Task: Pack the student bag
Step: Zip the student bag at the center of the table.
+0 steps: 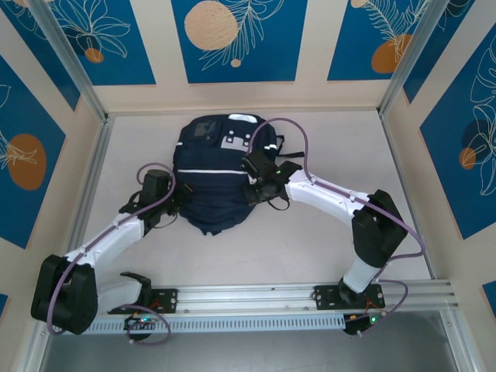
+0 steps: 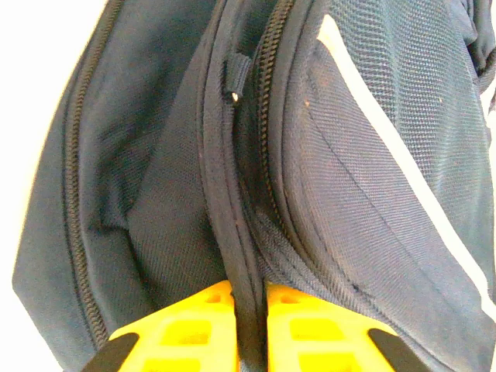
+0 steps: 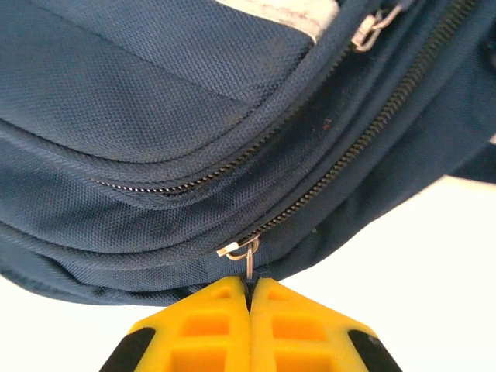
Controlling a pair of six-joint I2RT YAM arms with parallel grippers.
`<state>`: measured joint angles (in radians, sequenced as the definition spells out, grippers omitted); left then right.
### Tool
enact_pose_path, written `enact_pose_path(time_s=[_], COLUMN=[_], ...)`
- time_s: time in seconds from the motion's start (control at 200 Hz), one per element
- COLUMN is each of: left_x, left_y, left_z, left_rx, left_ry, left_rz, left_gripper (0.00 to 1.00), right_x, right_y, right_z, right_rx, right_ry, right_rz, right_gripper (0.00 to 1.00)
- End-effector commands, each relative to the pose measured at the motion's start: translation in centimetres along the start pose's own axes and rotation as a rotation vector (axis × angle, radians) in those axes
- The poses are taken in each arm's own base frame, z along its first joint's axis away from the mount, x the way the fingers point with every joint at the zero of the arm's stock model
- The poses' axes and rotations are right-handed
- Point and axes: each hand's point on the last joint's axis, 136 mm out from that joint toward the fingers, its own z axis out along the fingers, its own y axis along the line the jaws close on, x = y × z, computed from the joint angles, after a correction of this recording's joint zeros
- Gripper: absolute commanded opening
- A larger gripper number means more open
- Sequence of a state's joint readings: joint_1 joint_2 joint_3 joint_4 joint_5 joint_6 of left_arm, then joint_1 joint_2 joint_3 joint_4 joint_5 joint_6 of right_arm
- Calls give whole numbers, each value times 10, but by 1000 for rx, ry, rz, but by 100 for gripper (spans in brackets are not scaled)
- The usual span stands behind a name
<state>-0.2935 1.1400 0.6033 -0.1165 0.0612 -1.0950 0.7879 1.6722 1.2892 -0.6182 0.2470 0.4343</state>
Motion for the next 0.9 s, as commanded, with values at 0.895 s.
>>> enact_pose_path(time_s=[0.895], left_x=[-2], left_y=[-9], left_z=[-7], left_rx=[80], left_ry=[31], left_rz=[-88], left_gripper=[21], right_x=[-37], right_y=[127], right_z=[-10], right_rx=[-372], right_ry=[-57], right_rz=[-122], right_gripper=[0])
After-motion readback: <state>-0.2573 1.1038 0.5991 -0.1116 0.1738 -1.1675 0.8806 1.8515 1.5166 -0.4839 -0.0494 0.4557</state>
